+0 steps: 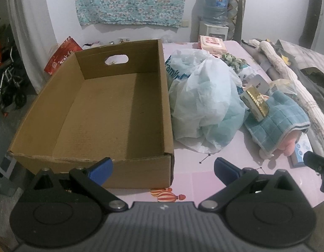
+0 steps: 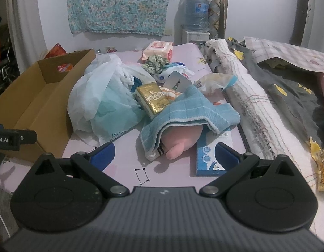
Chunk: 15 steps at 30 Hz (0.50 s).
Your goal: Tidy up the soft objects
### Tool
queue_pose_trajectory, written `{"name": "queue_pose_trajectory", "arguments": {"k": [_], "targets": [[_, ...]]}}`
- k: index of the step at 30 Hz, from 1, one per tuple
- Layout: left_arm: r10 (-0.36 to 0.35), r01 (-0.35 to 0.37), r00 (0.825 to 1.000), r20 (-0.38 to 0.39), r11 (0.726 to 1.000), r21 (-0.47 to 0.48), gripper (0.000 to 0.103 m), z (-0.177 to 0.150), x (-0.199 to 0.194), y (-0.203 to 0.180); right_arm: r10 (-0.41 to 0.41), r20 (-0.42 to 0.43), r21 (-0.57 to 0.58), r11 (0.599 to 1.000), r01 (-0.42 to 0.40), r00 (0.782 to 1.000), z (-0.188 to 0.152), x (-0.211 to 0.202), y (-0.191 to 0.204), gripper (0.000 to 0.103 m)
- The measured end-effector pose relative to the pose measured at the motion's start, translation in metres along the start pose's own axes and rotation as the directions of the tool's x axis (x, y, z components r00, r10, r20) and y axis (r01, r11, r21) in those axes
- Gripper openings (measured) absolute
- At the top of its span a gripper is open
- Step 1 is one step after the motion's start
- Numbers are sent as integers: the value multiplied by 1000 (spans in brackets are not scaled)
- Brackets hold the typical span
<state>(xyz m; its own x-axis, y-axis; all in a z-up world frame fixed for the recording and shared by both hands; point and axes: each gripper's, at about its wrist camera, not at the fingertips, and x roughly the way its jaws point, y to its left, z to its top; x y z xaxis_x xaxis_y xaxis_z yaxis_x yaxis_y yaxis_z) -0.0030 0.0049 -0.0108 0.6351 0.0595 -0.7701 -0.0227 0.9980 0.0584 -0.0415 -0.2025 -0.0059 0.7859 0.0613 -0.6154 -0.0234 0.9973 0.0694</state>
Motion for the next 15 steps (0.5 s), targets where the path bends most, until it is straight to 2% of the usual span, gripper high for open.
{"name": "queue_pose_trajectory", "arguments": {"k": [15], "targets": [[-1,1,1000,6,1000,-7,103,1,-1,3,2,0,-7,1000,-2,1000,0,0,2,102]]}}
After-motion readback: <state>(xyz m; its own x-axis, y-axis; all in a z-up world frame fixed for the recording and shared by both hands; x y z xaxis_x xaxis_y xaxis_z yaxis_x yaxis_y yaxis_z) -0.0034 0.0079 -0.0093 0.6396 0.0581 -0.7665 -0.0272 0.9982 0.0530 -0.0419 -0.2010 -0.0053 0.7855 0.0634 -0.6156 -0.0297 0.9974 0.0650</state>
